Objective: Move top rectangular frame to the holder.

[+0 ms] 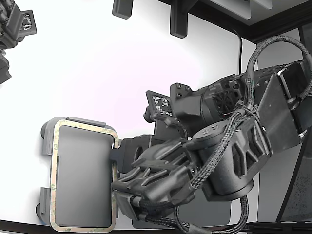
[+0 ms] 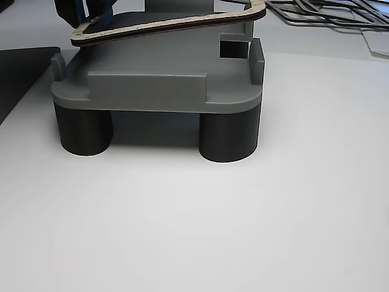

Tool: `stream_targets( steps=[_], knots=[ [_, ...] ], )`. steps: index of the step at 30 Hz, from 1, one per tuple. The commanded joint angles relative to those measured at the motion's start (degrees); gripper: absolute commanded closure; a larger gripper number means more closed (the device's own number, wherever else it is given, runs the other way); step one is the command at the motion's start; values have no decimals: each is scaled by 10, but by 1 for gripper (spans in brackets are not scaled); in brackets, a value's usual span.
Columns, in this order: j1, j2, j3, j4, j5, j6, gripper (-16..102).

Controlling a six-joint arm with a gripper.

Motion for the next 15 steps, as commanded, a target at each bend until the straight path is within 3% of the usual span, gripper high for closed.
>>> stream_targets(
  steps=[1, 15],
  knots=[
    [-11, 4, -11, 5, 1, 0, 96],
    [-13, -11, -11, 5, -3, 6, 97]
  ],
)
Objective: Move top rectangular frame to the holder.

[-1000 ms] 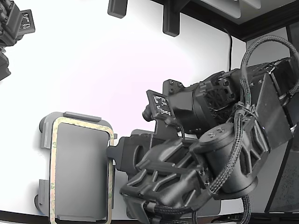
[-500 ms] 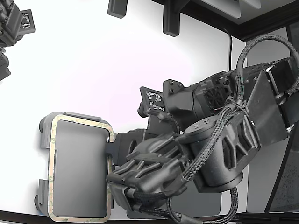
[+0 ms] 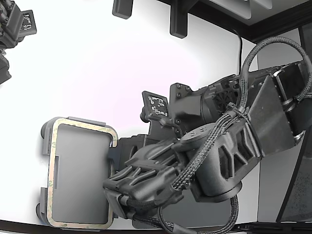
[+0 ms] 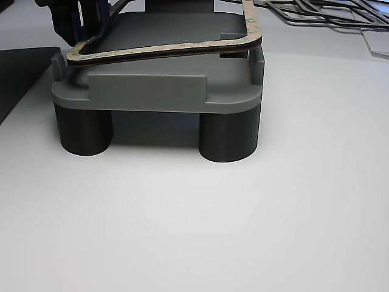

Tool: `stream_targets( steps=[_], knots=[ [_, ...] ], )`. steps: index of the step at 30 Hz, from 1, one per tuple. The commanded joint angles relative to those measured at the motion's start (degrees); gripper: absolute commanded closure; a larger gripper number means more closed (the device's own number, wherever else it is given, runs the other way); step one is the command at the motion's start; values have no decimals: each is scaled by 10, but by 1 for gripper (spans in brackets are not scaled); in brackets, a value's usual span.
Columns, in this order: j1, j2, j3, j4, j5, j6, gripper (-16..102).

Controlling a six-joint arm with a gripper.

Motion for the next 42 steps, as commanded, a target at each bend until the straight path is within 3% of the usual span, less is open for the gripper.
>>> stream_targets(
  steps=[1, 13, 30, 31, 32, 34, 35, 36, 39, 42],
  knots=[
    [-10, 11, -10, 5, -1, 2, 97],
    [-10, 15, -4, 5, -11, -1, 96],
    [-11, 14, 2, 4, -4, -4, 85],
    [-11, 13, 0, 4, -3, -4, 77],
    [-11, 11, -4, 4, 0, -4, 61],
    [-11, 7, -13, 4, 1, -5, -11],
    [-9, 7, -16, 4, 2, -7, -8],
    [-8, 6, -20, 4, 4, -10, -14],
    [-4, 2, -47, 4, 14, -31, -14],
    [4, 15, -72, 4, 60, -105, -14]
  ],
)
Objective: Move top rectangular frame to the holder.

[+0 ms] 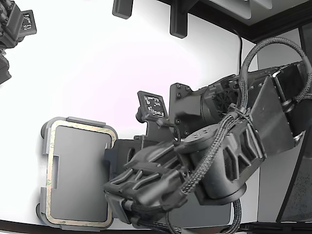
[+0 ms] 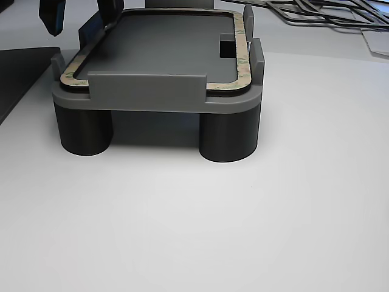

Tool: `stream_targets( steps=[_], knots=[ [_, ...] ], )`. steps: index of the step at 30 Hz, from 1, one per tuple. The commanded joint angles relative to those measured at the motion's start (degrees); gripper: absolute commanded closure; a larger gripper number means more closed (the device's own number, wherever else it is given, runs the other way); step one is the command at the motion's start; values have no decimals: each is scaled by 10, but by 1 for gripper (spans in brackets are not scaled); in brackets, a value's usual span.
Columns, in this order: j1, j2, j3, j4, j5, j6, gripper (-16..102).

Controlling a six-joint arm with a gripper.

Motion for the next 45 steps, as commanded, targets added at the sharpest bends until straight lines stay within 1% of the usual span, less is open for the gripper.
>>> stream_targets(
  steps=[1, 3, 5, 8, 10, 12, 15, 20, 22, 26, 28, 32, 34, 37, 40, 42, 45],
  knots=[
    [1, 40, -27, 2, 56, -90, -14],
    [1, 81, -13, -9, 99, -166, -14],
    [-7, 129, 20, -18, 127, -266, -14],
    [-19, 236, 114, -69, 172, -416, -14],
    [-37, 326, 192, -124, 169, -530, -14],
    [-59, 416, 272, -178, 152, -644, -14],
    [-94, 530, 378, -242, 128, -800, -14],
    [-139, 665, 494, -322, 136, -968, -14],
    [-154, 703, 524, -333, 137, -1017, -14],
    [-185, 799, 618, -358, 114, -1074, -14],
    [-185, 838, 664, -373, 113, -1083, -14],
    [-185, 901, 739, -387, 105, -1104, -14],
    [-190, 928, 773, -379, 91, -1101, -14],
    [-197, 928, 772, -374, 89, -1095, -14],
    [-221, 928, 772, -374, 72, -1095, -14],
    [-221, 928, 772, -374, 81, -1089, -14],
    [-221, 928, 773, -376, 80, -1094, -14]
  ],
)
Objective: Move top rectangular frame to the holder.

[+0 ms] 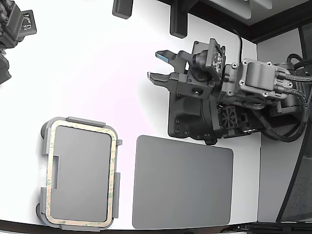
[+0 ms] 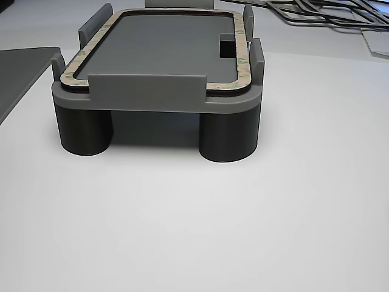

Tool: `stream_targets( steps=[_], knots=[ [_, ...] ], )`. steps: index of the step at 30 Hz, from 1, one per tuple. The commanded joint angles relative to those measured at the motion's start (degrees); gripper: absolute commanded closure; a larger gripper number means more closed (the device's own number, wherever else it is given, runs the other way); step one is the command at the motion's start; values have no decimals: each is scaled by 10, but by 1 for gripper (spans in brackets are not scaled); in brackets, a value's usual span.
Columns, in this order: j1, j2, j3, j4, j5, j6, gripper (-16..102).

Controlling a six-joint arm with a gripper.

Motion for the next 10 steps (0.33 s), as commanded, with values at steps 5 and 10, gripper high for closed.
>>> stream_targets(
  steps=[5, 10],
  knots=[
    [-9, 13, -12, -4, 0, -5, -14],
    [-9, 13, -12, -4, 0, -5, -14]
  ],
)
